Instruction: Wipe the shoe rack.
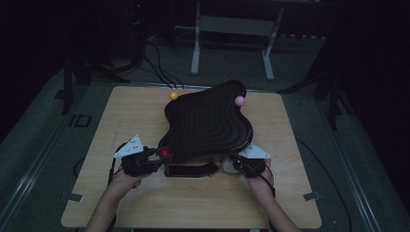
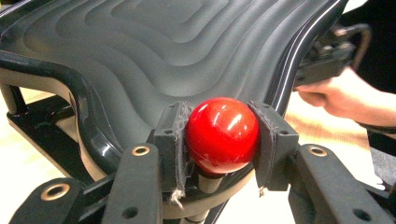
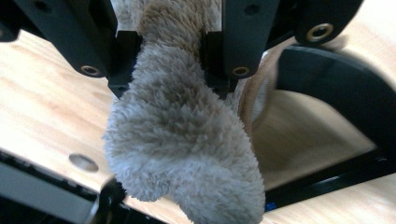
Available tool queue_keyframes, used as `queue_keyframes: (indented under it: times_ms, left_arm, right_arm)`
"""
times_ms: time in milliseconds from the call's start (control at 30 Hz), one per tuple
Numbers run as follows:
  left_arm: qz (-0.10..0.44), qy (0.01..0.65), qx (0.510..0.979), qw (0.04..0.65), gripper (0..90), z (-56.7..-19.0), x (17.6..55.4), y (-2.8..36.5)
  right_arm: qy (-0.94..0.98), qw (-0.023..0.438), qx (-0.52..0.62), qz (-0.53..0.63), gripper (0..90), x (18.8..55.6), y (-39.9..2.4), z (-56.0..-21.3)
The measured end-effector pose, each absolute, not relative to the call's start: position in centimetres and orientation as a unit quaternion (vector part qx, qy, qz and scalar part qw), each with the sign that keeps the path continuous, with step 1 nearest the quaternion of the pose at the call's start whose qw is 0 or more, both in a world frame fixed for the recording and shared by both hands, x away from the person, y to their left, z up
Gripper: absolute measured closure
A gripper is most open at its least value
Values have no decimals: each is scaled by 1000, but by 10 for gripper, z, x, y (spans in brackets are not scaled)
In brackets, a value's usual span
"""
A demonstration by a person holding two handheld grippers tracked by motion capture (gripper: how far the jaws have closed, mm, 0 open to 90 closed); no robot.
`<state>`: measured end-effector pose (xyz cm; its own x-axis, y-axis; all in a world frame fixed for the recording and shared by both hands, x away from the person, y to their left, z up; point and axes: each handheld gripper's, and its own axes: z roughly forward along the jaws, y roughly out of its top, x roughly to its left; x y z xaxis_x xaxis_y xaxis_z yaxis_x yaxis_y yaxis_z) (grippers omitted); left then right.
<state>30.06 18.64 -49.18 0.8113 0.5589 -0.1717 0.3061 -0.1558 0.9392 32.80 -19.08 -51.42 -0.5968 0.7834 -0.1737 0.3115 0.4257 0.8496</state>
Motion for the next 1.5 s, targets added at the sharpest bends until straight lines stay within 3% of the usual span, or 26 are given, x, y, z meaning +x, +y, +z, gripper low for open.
queue_keyframes:
  times_ms: [167,333,600,633,833,933,1100,1367,1500]
  left_arm:
    - [109,289,752,583,591,-492,300,186]
    - [108,289,751,584,591,-492,301,187]
    - [106,290,751,584,591,-492,301,187]
    - [106,290,751,584,591,-492,301,187]
    - [106,291,749,586,590,-493,301,187]
    - [106,291,749,585,591,-493,301,187]
    - [106,291,748,587,591,-493,301,187]
    - [105,291,747,589,591,-494,301,187]
    - [106,292,746,589,591,-494,301,187]
  right_arm:
    - [806,261,344,404,657,346,-187,-536]
    - [813,234,329,420,659,341,-181,-540]
    - [821,277,317,387,657,353,-187,-532]
    - [810,254,342,403,660,354,-185,-534]
    - [831,221,296,416,666,332,-169,-543]
    - [846,238,278,387,665,327,-164,-538]
    - [828,287,298,379,657,350,-183,-535]
    - [842,218,271,412,668,337,-178,-540]
    - [856,236,235,396,660,336,-177,-537]
